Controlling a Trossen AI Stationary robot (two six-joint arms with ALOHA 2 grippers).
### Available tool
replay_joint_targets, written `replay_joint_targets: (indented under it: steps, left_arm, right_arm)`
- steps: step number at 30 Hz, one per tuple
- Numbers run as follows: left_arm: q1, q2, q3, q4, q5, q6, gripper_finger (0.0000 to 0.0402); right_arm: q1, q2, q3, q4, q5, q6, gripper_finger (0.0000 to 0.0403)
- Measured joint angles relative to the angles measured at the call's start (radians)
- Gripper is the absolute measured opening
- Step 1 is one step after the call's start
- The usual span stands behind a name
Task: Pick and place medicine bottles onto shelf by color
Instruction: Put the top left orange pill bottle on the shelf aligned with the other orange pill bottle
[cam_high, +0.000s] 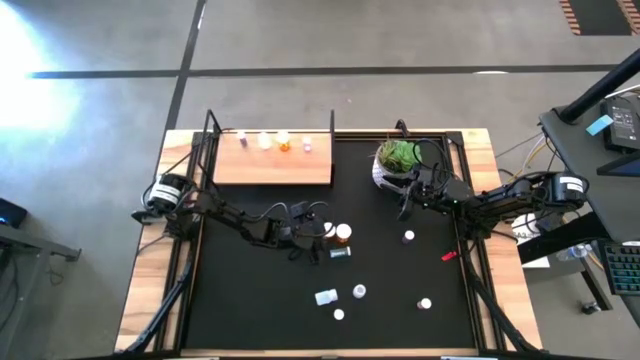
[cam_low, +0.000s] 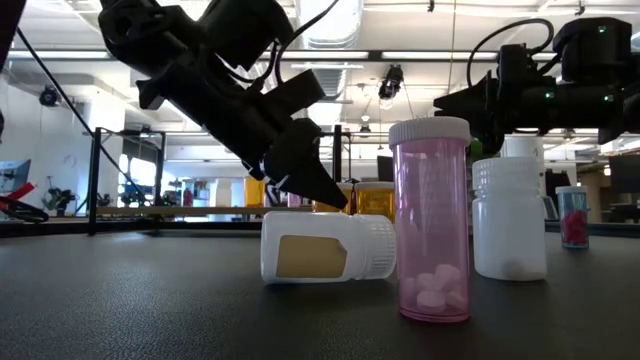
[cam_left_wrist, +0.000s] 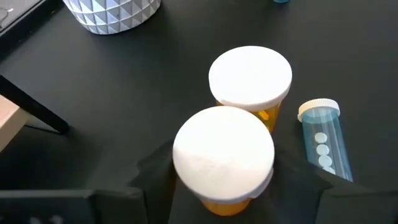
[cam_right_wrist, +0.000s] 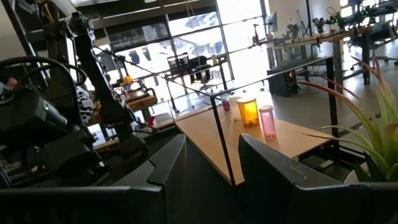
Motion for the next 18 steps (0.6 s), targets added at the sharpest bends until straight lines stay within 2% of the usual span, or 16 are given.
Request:
replay_joint_targets:
  steps: [6, 9, 14, 18]
  left_arm:
    - [0.005, -0.010, 0.000, -0.003, -0.020, 0.000, 0.0185]
    - [0.010, -0.035, -0.001, -0.006, -0.066, -0.001, 0.0187]
    - [0.029, -0.134, -0.005, -0.090, -0.170, -0.004, 0.0187]
    - [0.081, -0.239, -0.006, -0.227, -0.189, -0.044, 0.0188]
  right_arm:
    - [0.000, 0.000, 0.000, 0.000, 0.000, 0.000, 0.0139]
    - [0.000, 0.000, 0.000, 0.000, 0.000, 0.000, 0.0139]
    - [0.000, 0.000, 0.000, 0.000, 0.000, 0.000, 0.0139]
    - [0.000, 0.000, 0.000, 0.000, 0.000, 0.000, 0.0139]
